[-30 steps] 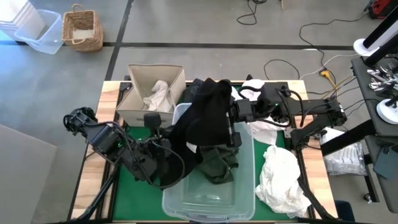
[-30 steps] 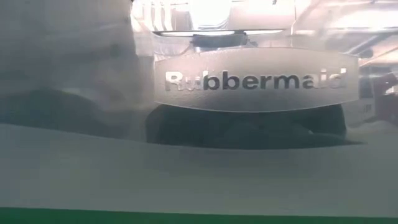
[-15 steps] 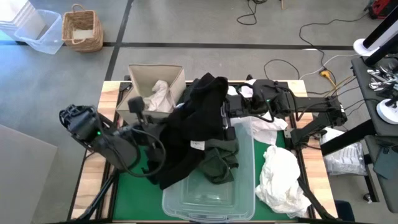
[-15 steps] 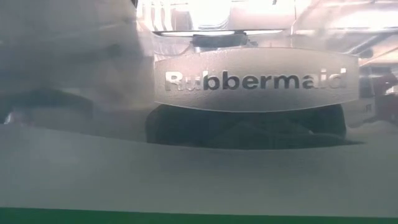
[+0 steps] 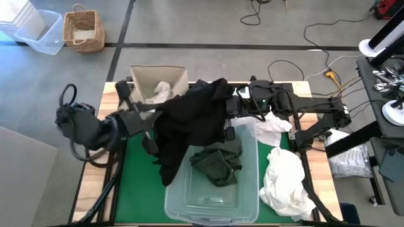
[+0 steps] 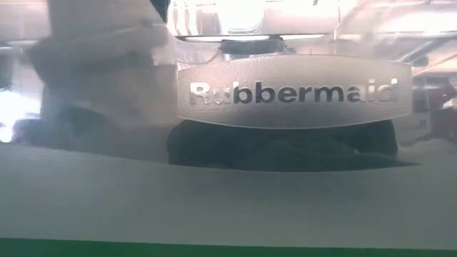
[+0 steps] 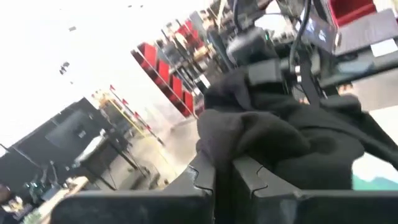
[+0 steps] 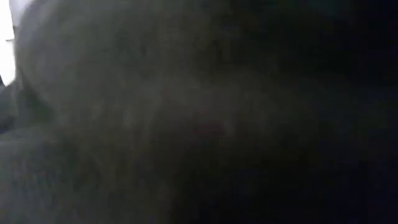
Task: Sort clothes
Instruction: Put the black shirt into the transparent bin, then put the white polo shirt into the laundry organizer
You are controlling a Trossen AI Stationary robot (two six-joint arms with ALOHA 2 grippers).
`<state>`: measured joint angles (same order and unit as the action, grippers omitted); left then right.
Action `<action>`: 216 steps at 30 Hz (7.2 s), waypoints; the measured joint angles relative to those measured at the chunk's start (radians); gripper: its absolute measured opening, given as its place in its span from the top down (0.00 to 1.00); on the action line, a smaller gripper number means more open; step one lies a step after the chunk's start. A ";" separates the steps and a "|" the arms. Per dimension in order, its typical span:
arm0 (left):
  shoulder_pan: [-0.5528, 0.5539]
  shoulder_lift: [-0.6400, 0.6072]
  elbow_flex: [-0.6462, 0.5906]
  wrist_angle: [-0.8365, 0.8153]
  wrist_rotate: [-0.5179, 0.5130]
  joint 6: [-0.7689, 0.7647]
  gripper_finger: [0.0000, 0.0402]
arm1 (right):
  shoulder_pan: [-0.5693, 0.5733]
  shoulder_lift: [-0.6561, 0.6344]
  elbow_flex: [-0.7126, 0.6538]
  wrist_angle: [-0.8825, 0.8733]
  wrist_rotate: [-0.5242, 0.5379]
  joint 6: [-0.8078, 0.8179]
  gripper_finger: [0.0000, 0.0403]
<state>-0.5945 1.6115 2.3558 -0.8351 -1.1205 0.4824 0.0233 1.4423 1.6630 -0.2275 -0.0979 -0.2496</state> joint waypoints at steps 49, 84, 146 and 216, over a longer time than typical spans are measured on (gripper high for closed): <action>0.346 0.065 -0.002 1.056 0.573 0.230 1.00 | -0.004 -0.387 -0.002 -0.562 0.153 -0.023 0.15; 0.340 0.274 -0.002 0.677 0.455 -0.153 1.00 | -0.004 -0.481 -0.102 -0.608 0.153 0.014 0.15; 0.203 0.246 -0.011 -0.736 0.539 -0.747 0.43 | -0.004 -0.478 -0.218 -0.727 0.373 0.160 0.15; -0.134 -0.385 -0.925 -0.631 -0.335 -1.211 0.43 | -0.692 -0.192 -0.261 -0.872 0.480 0.367 0.18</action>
<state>-0.7284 1.2266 1.4303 -1.4665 -1.4553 -0.7291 -0.6685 1.2500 1.4022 -1.0992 0.3817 0.1176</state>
